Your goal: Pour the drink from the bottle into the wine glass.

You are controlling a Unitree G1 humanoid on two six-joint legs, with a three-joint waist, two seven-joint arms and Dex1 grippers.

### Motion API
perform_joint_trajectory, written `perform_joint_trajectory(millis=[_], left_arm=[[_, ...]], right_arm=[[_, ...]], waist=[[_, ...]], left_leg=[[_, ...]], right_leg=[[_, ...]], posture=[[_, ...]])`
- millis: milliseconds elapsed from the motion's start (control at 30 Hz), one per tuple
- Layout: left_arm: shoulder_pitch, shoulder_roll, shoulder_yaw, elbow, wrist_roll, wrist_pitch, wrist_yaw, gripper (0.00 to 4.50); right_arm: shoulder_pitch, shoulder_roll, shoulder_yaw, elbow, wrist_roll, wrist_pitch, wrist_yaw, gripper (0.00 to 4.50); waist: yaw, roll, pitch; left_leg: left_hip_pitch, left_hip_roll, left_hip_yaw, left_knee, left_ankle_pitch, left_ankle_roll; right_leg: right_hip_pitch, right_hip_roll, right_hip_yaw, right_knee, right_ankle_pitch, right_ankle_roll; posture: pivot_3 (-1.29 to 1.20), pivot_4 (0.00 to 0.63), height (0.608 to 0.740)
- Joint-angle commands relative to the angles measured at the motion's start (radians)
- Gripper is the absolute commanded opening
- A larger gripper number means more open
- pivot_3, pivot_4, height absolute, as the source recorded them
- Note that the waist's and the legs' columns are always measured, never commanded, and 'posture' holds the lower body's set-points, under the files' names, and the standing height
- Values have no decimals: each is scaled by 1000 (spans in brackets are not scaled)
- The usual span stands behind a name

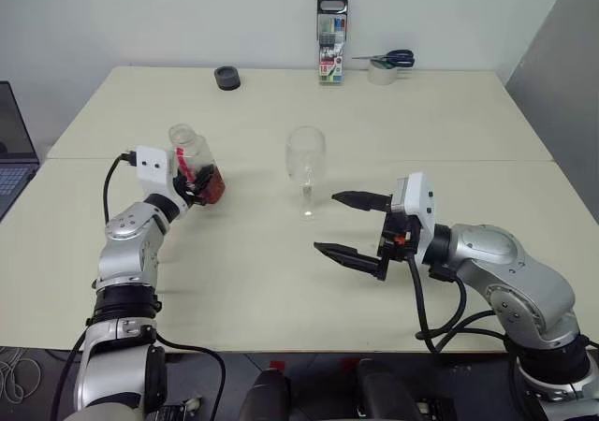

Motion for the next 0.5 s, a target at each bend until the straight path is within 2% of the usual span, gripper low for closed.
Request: perform_joint_trajectory(millis=[33,233,500], left_arm=[[-50,13,-25,-123,18,24,25,1706],[-135,41,-164,-174,181,-65,36,1706],[-243,67,-281,-76,331,-280,13,1706]], right_arm=[[-20,7,-53,-15,22,-24,-13,4500],[-48,34,-99,31,5,-41,-49,4500],[-147,72,-92,130,-63,-44,-125,4500]], waist=[[0,0,0],[5,-1,0],[-1,0,0]], left_leg=[[0,0,0,0,0,0],[0,0,1,0,0,0],[0,0,2,0,0,0]], right_leg=[[0,0,0,0,0,0],[0,0,0,0,0,0],[-1,0,1,1,0,0]], posture=[[0,150,740],[0,150,740],[0,150,740]])
